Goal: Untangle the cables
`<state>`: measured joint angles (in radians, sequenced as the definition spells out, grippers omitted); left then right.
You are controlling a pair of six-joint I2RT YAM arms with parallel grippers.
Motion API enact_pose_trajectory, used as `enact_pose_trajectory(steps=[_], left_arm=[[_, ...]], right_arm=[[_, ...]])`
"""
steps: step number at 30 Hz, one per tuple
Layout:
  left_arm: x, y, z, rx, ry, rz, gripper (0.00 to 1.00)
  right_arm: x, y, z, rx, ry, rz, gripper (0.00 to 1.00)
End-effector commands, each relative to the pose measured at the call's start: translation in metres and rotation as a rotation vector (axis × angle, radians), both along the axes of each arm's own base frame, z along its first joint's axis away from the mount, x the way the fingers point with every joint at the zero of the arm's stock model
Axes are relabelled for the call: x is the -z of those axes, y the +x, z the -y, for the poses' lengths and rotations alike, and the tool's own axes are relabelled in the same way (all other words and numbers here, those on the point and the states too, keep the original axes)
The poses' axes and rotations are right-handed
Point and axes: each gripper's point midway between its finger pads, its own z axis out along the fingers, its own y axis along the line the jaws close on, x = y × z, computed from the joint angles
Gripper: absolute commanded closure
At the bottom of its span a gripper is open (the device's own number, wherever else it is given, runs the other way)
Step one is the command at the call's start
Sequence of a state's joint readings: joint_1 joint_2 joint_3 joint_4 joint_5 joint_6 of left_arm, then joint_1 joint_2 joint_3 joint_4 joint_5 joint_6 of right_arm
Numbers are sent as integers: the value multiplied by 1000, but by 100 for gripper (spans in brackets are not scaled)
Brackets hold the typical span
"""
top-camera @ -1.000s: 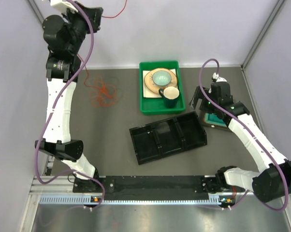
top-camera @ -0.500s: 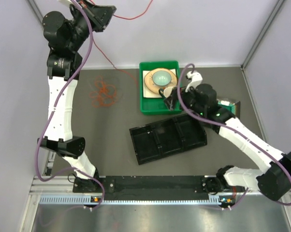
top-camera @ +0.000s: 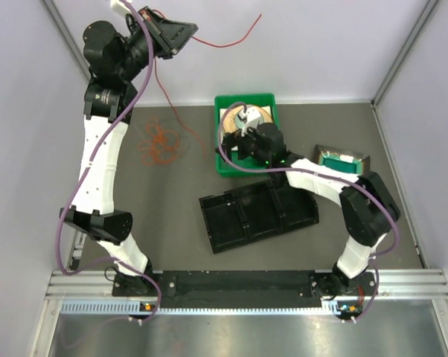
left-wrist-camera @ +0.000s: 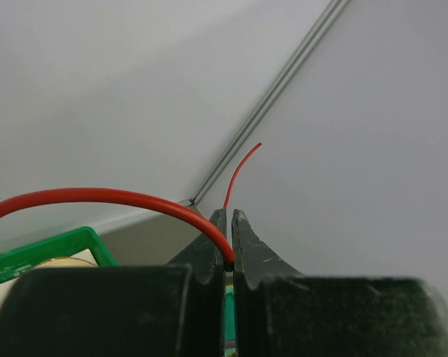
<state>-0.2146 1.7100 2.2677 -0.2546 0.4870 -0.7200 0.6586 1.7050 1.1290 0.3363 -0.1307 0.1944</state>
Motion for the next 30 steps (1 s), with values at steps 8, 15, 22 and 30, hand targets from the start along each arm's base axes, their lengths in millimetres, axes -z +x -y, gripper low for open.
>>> enact_pose_trajectory(steps=[8, 15, 22, 30], left_arm=[[-31, -34, -2, 34, -27, 97, 100], [-38, -45, -1, 57, -33, 113, 100], [-36, -48, 1, 80, -36, 108, 100], [-32, -41, -1, 49, -28, 103, 100]], right_arm=[[-43, 8, -105, -207, 138, 19, 1], [-25, 25, -126, -203, 94, -13, 4], [-25, 46, -121, -123, 37, 34, 2], [-41, 29, -101, -103, 40, 67, 2]])
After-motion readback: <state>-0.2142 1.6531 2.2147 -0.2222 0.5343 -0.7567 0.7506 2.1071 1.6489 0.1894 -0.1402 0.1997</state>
